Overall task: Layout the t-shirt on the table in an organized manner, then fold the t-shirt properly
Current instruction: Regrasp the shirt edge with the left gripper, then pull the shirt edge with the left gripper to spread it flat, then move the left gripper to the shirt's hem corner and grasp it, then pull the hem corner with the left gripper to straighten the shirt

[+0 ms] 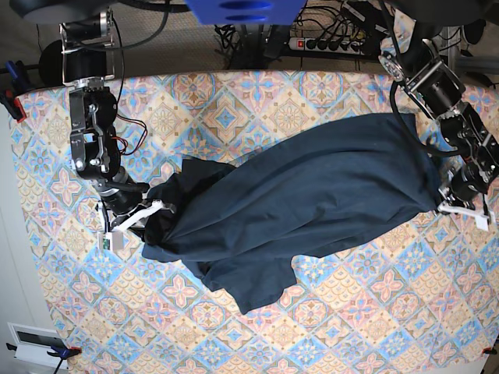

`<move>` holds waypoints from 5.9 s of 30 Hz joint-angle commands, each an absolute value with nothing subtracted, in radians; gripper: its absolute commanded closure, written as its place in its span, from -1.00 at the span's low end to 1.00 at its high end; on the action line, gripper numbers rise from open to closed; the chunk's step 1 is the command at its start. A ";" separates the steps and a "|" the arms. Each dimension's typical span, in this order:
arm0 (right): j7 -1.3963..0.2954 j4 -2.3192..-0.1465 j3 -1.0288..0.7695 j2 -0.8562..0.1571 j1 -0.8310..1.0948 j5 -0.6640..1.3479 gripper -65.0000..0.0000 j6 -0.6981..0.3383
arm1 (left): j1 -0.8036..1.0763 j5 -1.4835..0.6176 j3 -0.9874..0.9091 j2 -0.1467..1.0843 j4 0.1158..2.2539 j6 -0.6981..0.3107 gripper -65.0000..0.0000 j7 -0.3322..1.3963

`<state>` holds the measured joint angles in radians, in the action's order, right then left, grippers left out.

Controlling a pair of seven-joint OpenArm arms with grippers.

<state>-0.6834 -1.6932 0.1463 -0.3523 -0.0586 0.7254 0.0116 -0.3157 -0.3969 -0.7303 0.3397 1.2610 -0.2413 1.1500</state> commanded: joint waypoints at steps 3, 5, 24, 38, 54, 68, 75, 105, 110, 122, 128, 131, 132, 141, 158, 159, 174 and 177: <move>-0.650 -1.710 0.119 -0.387 -0.082 0.730 0.99 0.010 | -0.444 -0.409 -0.731 0.371 1.279 -0.242 1.00 1.125; -0.650 -1.710 0.117 -0.397 -0.081 0.728 0.99 0.010 | -0.510 -0.392 -0.731 0.371 1.277 -0.242 1.00 1.089; -0.650 -1.716 0.099 -0.395 -0.047 0.731 0.99 0.010 | -0.665 -0.246 -0.516 0.470 0.972 -0.097 -0.44 0.773; -0.650 -1.712 0.101 -0.395 -0.047 0.733 0.99 0.010 | 0.007 -0.618 -0.519 0.444 1.580 -0.096 -0.45 1.049; -0.650 -1.722 0.101 -0.394 -0.044 0.734 0.99 0.008 | -0.047 -0.490 -0.278 0.378 1.452 -0.097 -0.03 1.047; -0.650 -1.718 0.094 -0.394 -0.045 0.730 0.99 0.008 | -0.001 -0.702 -0.677 0.440 1.845 -0.165 1.00 1.216; -0.650 -1.718 0.097 -0.394 -0.050 0.728 0.99 0.008 | -0.085 -0.848 -0.909 0.567 1.590 -0.165 1.00 1.305; -0.656 -1.724 0.090 -0.395 -0.010 0.727 0.99 0.008 | 0.205 -0.858 -0.578 0.547 1.557 -0.165 0.29 1.211; -0.656 -1.722 0.090 -0.395 -0.010 0.727 0.99 0.008 | 0.243 -0.926 -0.578 0.526 1.596 -0.165 -0.16 1.227; -0.654 -1.721 0.090 -0.395 -0.010 0.727 0.99 0.008 | 0.240 -1.013 -0.582 0.383 1.595 -0.162 -0.52 1.224; -0.654 -1.721 0.090 -0.395 -0.010 0.727 0.99 0.008 | 0.237 -1.012 -0.585 0.355 1.595 -0.159 -0.52 1.222; -0.654 -1.722 0.090 -0.395 -0.010 0.727 0.99 0.008 | 0.237 -1.012 -0.639 0.355 1.595 -0.159 -0.52 1.222; -0.654 -1.724 0.090 -0.395 -0.010 0.727 0.99 0.008 | 0.237 -1.012 -0.671 0.355 1.595 -0.159 -0.52 1.222; -0.653 -1.727 0.097 -0.395 -0.012 0.727 0.99 0.008 | 0.171 -1.012 -0.783 0.358 1.422 -0.159 -0.52 1.231; -0.653 -1.727 0.097 -0.395 -0.013 0.727 0.99 0.008 | 0.010 -1.010 -0.756 0.295 1.294 -0.163 0.51 1.227; -0.653 -1.727 0.097 -0.395 -0.013 0.727 0.99 0.008 | 0.005 -1.013 -0.756 0.295 1.296 -0.163 0.74 1.227; -0.651 -1.719 0.090 -0.395 -0.015 0.727 0.99 0.008 | 0.193 -1.307 -0.854 0.421 1.652 -0.165 1.00 1.267; -0.651 -1.719 0.090 -0.395 -0.013 0.727 0.99 0.008 | 0.262 -1.322 -0.854 0.424 1.653 -0.165 1.00 1.267</move>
<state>-0.6807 -1.7020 0.0994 -0.3817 0.0055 0.7189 0.0120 0.2577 -1.3033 -0.8478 0.4072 1.6390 -0.1612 1.2713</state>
